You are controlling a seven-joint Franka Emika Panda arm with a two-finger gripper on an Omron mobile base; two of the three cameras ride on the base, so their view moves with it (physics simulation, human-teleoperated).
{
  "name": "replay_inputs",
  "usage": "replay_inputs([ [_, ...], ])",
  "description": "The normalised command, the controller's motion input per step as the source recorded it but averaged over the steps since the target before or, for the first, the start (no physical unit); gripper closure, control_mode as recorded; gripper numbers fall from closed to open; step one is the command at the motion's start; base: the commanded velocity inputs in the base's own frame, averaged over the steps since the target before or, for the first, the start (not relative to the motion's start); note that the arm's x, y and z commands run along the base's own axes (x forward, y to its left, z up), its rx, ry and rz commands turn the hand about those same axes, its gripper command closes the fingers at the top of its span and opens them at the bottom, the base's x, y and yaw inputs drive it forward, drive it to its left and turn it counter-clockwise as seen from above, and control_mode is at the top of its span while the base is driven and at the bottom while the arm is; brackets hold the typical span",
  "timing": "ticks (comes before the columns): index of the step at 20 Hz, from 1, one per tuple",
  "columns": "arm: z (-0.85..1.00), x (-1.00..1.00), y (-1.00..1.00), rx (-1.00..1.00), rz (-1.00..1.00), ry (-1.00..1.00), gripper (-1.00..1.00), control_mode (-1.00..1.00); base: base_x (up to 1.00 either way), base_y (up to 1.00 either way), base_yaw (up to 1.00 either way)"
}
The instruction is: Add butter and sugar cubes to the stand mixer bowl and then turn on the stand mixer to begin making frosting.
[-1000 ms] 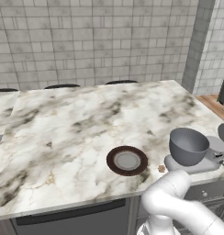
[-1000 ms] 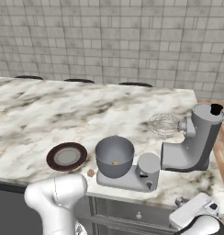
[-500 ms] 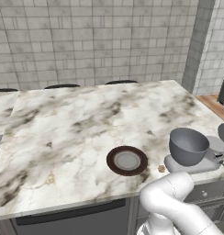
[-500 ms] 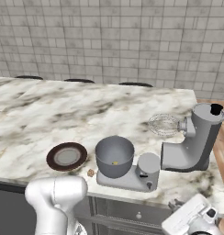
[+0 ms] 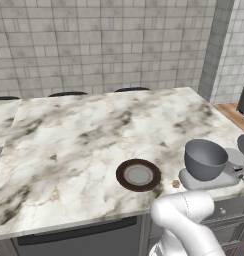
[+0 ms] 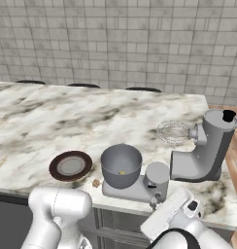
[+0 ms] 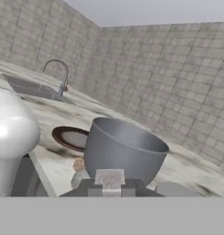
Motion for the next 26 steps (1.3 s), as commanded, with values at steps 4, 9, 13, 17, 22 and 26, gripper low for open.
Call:
replay_inputs([
  [4,0.78,-0.02,0.96,-0.18,0.00,0.00,1.00,-1.00,0.00,0.00,0.00],
  [9,0.72,0.00,0.87,-0.23,0.00,0.00,1.00,-1.00,0.00,0.00,0.00],
  [13,0.61,0.06,0.76,-0.27,0.00,0.03,1.00,-1.00,0.00,0.00,0.00],
  [17,0.42,0.20,0.63,-0.28,0.00,0.10,1.00,-1.00,0.00,0.00,0.00],
  [22,0.24,0.40,0.48,-0.25,0.00,0.20,1.00,-1.00,0.00,0.00,0.00],
  [26,0.04,0.50,0.08,-0.18,0.00,0.30,1.00,-1.00,0.00,0.00,0.00],
])
